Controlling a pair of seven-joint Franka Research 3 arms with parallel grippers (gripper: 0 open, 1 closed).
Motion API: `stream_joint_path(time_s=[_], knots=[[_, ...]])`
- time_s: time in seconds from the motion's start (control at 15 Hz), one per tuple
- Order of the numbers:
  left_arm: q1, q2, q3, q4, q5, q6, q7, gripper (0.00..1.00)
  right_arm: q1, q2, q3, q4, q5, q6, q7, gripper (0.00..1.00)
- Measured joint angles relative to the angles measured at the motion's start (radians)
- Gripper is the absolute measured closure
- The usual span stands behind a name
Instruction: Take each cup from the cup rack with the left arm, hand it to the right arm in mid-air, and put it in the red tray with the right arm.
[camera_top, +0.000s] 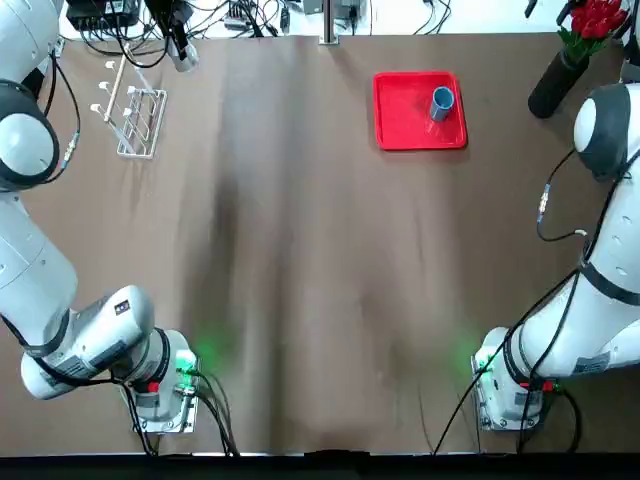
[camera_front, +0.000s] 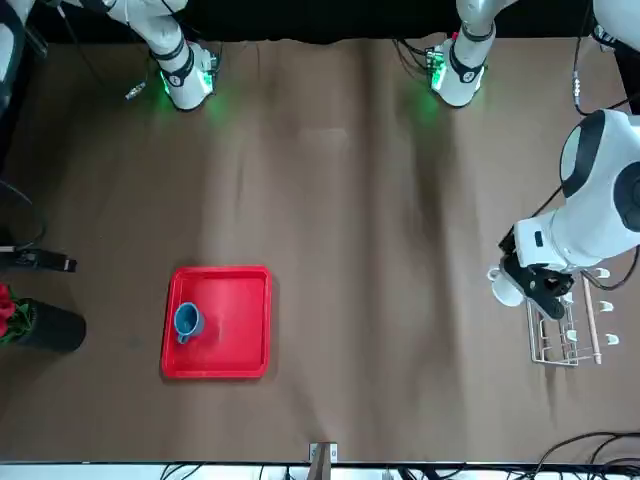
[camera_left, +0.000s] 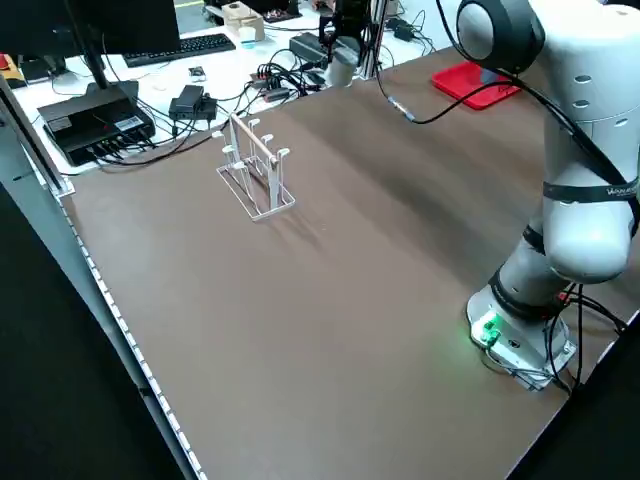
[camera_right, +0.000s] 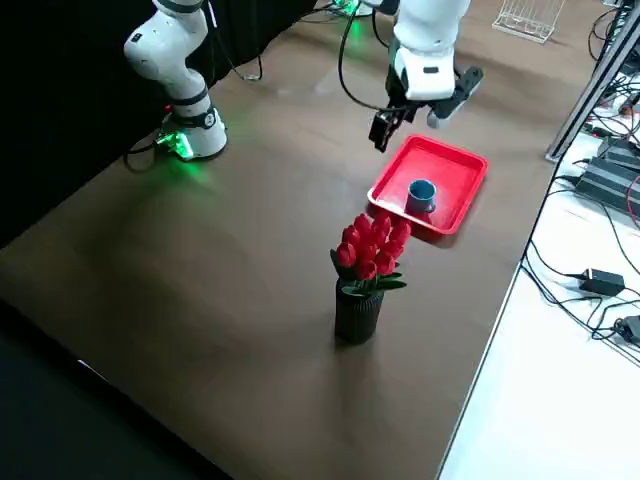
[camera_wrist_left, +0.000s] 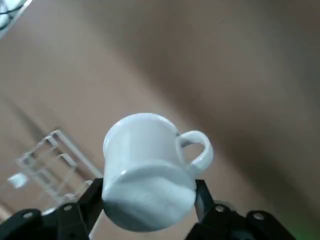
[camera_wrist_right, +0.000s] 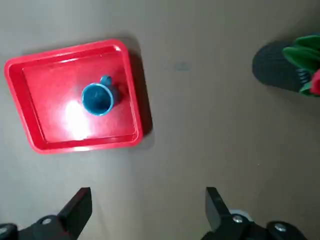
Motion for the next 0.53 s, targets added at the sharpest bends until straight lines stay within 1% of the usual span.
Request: stream_joint_path(time_s=[0.13, 0.2, 0.33, 0.4, 0.53], knots=[[0.001, 0.002, 0.000, -0.001, -0.100, 0.000, -0.031, 0.22, -0.014, -0.024, 0.080, -0.013, -0.059, 0.003, 0.028, 0.00], [0.000, 0.005, 0.000, -0.002, -0.149, 0.000, -0.046, 0.22, -0.032, -0.031, 0.130, -0.017, -0.079, 0.007, 0.039, 0.00], [-0.004, 0.016, 0.000, -0.005, -0.240, 0.000, -0.079, 0.22, -0.085, -0.039, 0.245, -0.019, -0.131, 0.015, 0.055, 0.00], [-0.008, 0.022, 0.000, -0.006, -0.273, 0.000, -0.094, 0.22, -0.097, -0.042, 0.274, -0.019, -0.151, 0.021, 0.066, 0.00], [-0.021, 0.035, -0.001, -0.008, -0.336, 0.000, -0.123, 0.22, -0.098, -0.046, 0.297, -0.024, -0.163, 0.041, 0.087, 0.00]])
